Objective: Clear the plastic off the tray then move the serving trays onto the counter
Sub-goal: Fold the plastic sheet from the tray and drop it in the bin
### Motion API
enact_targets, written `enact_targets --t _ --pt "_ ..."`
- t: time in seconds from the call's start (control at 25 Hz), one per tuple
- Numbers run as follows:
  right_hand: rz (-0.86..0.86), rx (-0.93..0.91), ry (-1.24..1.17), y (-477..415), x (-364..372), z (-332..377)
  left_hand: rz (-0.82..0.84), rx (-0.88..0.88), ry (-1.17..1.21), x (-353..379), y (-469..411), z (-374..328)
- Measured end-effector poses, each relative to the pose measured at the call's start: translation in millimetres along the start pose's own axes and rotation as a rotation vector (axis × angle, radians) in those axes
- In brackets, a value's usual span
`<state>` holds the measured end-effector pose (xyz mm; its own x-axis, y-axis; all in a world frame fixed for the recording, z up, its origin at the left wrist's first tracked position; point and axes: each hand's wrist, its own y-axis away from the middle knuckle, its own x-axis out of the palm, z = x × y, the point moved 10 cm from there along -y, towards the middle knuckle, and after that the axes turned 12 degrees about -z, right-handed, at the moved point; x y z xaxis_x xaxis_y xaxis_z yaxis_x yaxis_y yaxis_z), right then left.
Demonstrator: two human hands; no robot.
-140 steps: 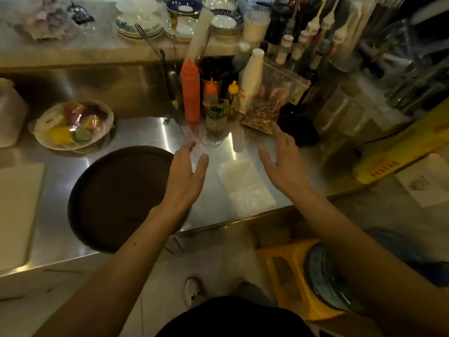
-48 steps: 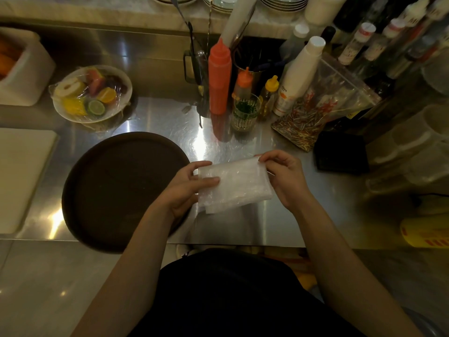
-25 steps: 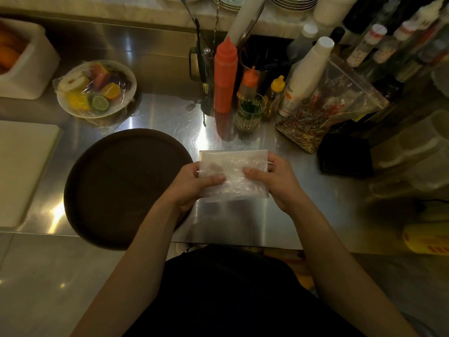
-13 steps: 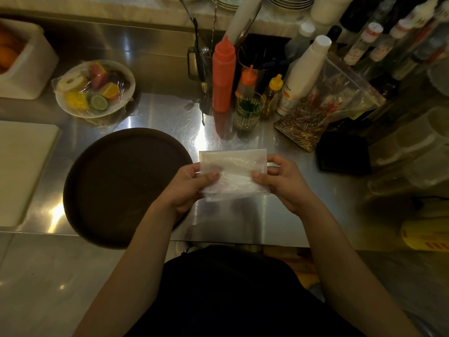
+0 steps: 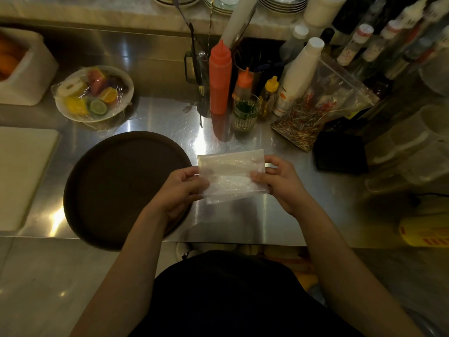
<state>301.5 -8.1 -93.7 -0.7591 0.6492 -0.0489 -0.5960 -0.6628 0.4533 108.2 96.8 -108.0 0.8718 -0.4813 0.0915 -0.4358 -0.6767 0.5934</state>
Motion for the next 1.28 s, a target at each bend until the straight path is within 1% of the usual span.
enact_targets --t 0.16,0.28,0.36,0.44,0.52,0.68,0.84,1.0,1.08,1.2,1.28 --pt "0.026 0.011 0.022 3.1 9.7 -4.3 -0.038 0.0 0.023 -8.2 4.3 4.4" --pt "0.051 0.007 0.129 5.7 19.9 -8.4 -0.125 0.029 0.064 -23.5 6.4 2.8" --pt "0.023 -0.019 0.17 6.4 25.3 -7.5 -0.198 0.037 0.099 -40.5 6.4 2.2" --pt "-0.038 -0.049 0.161 8.1 31.7 -3.0 -0.282 0.072 0.095 -58.4 7.8 1.5" --pt "-0.093 -0.09 0.175 9.9 41.0 2.0 -0.337 0.155 0.047 -72.1 10.5 -1.6" --pt "-0.093 -0.183 0.233 13.0 74.7 5.7 -0.372 0.323 -0.125 -99.3 17.2 -9.4" --pt "-0.092 -0.218 0.283 13.9 109.5 2.1 -0.399 0.377 -0.187 -133.8 24.2 -12.4" --pt "-0.064 -0.262 0.301 20.2 147.9 3.6 -0.477 0.395 -0.189 -172.8 37.5 -7.6" --pt "-0.035 -0.284 0.319 23.7 164.5 3.9 -0.509 0.367 -0.174 -187.5 46.6 -0.4" --pt "0.087 -0.3 0.374 30.3 194.3 1.9 -0.587 0.308 -0.106 -207.4 68.1 14.0" --pt "0.188 -0.325 0.406 35.2 212.3 2.8 -0.653 0.308 -0.051 -216.6 85.6 21.4"
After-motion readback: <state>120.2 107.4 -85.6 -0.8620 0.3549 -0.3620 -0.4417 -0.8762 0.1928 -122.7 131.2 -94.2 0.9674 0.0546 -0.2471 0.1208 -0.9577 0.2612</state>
